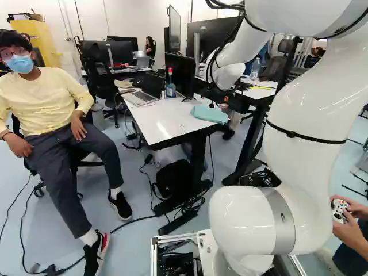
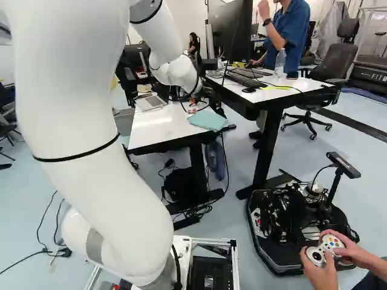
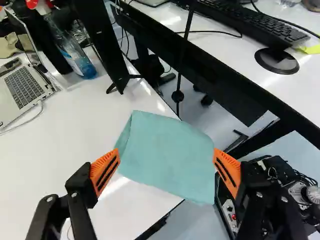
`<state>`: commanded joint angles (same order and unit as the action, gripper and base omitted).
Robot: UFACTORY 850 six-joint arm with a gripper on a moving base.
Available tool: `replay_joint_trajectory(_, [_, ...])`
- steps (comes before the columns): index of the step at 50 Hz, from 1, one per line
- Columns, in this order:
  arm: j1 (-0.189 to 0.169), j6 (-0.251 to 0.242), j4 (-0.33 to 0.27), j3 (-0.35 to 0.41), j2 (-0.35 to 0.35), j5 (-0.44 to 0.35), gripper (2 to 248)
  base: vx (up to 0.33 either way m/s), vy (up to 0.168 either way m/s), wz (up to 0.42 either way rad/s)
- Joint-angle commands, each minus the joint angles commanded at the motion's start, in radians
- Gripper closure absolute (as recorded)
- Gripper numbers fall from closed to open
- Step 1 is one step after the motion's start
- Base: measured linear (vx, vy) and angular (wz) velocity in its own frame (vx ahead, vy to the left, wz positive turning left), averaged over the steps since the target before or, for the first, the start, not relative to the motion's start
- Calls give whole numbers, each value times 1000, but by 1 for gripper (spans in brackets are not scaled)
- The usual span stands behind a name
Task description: Clean the table with the green towel
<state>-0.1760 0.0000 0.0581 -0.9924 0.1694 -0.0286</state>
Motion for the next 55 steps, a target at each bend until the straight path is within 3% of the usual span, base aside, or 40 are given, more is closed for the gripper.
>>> replay_joint_trajectory(22, [4, 0, 39, -120, 85, 127, 3, 0, 0, 0])
replay_joint_trajectory(36, [6, 0, 56, -180, 135, 136, 3, 0, 0, 0])
replay_joint_trajectory(55, [6, 0, 56, -189, 143, 132, 3, 0, 0, 0])
